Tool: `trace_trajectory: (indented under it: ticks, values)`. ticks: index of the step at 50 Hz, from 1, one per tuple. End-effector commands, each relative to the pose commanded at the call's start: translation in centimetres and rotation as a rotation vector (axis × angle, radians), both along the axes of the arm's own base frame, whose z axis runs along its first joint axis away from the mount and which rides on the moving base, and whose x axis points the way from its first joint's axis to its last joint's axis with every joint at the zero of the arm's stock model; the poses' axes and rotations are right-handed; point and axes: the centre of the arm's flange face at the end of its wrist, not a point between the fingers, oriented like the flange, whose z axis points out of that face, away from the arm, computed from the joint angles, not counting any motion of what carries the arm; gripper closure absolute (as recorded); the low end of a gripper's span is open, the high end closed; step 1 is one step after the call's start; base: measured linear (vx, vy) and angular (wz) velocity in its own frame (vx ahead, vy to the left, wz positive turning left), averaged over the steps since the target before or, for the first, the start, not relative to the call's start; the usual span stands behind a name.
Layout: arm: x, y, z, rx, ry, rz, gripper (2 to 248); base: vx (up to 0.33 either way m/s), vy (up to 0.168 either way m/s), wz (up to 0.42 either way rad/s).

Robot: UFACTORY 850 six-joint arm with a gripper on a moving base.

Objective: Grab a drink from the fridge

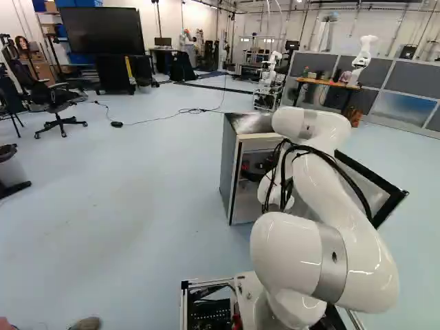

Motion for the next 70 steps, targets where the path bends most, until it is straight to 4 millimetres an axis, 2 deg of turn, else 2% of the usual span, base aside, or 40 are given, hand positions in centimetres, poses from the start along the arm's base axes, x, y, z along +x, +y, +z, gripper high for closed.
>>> trace_trajectory:
  ticks: [13, 24, 36, 59, 70]
  values:
    - [0.6, -2.0, -0.4, -0.011, -0.021, -0.026, 3, 0.0, 0.0, 0.0]
    - [1.4, -2.9, -0.8, -0.02, -0.043, -0.009, 3, 0.0, 0.0, 0.0]
    - [2.7, -2.9, -1.4, -0.03, -0.067, 0.036, 3, 0.0, 0.0, 0.0]
    - [5.0, -2.6, -5.2, -0.046, -0.101, 0.112, 3, 0.0, 0.0, 0.0]
    - [6.4, -2.7, -6.1, -0.06, -0.127, 0.122, 3, 0.0, 0.0, 0.0]
